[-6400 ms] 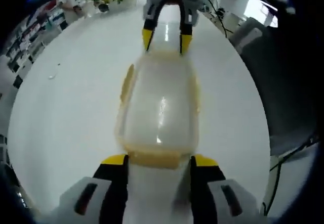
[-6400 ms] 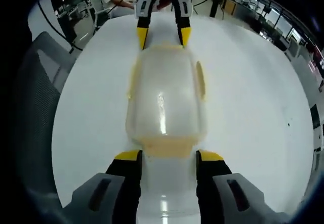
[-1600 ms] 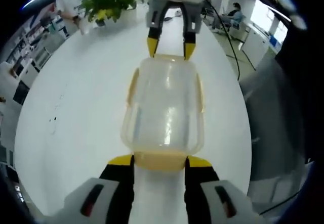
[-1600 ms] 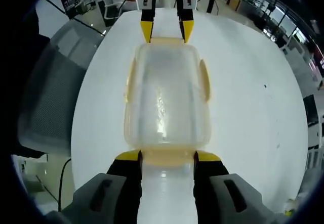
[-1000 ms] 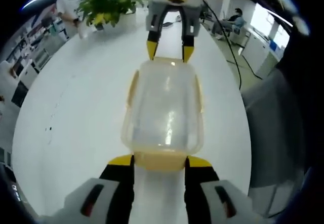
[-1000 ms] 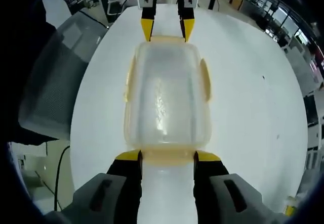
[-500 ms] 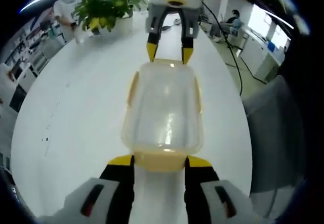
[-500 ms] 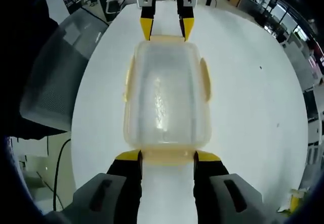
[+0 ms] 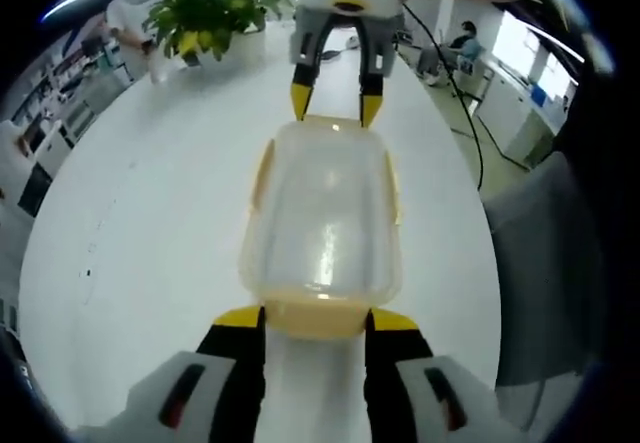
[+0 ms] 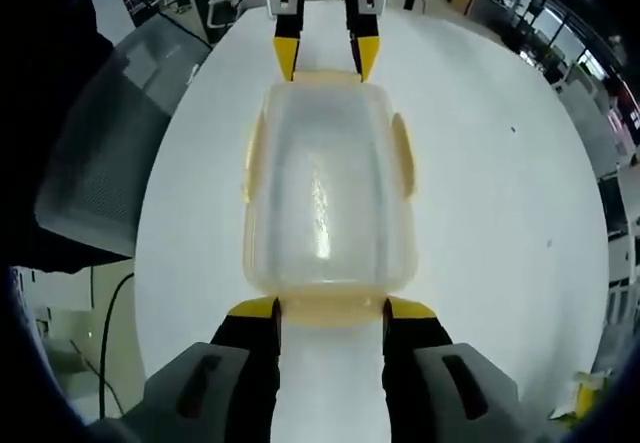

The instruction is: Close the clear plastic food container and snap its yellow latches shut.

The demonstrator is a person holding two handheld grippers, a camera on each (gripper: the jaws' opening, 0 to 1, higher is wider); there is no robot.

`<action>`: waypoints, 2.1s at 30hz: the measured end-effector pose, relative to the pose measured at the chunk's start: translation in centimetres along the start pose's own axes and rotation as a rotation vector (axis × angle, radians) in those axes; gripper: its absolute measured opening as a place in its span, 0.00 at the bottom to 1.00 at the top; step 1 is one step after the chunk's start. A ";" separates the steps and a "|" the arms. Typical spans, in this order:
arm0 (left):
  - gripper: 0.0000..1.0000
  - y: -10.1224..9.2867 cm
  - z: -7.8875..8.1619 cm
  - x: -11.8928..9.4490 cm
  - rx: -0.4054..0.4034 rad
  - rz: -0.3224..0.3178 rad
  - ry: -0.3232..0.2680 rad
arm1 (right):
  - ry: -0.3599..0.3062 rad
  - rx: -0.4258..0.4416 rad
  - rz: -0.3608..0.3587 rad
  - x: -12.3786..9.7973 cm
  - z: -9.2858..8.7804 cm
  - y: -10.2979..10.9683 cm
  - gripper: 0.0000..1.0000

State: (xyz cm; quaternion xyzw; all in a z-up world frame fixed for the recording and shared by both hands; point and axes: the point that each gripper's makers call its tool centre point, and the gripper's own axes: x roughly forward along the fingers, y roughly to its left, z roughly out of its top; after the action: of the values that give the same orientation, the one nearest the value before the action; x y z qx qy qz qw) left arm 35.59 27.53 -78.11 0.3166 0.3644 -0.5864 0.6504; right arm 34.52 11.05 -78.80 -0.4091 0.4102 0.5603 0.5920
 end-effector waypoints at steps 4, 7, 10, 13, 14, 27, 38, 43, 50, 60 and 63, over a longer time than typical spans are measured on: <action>0.33 -0.1 0.4 0.2 -0.002 -0.003 -0.020 | 0.000 0.001 -0.003 -0.1 -0.3 0.0 0.37; 0.33 -0.2 0.3 0.4 0.007 -0.001 -0.004 | -0.002 -0.002 -0.013 -0.1 -0.3 0.1 0.36; 0.33 -0.2 0.2 0.4 0.013 -0.007 -0.001 | 0.001 0.006 -0.011 0.2 -0.3 0.5 0.37; 0.33 -0.2 0.1 0.4 0.014 -0.009 -0.003 | 0.000 0.004 -0.016 0.3 -0.4 0.4 0.36; 0.33 -0.2 0.1 0.5 0.016 -0.010 -0.001 | -0.003 0.008 -0.015 0.3 -0.4 0.5 0.36; 0.33 -0.5 0.0 0.8 0.010 -0.047 0.009 | -0.008 0.016 0.007 0.5 -0.5 0.5 0.36; 0.34 -0.5 -0.1 0.8 -0.014 -0.046 0.015 | -0.001 0.011 -0.003 0.3 -0.6 0.5 0.38; 0.36 -0.2 0.1 0.9 -0.012 -0.034 0.010 | -0.001 0.042 -0.007 0.3 -0.8 0.5 0.39; 0.36 -0.3 0.2 0.9 -0.010 -0.033 0.006 | 0.017 0.025 -0.009 0.4 -1.0 0.6 0.39; 0.36 -0.2 -0.4 0.4 -0.035 -0.018 0.001 | -0.043 0.179 -0.004 -0.4 -1.2 0.3 0.38; 0.36 -0.6 0.1 0.2 -0.144 -0.043 -0.062 | -0.057 0.236 -0.002 -0.8 -1.5 0.2 0.38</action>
State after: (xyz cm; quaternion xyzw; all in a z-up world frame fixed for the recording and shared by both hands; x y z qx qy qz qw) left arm 34.97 27.29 -78.28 0.2428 0.3922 -0.5819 0.6698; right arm 34.24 9.38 -78.57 -0.3207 0.4559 0.5192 0.6479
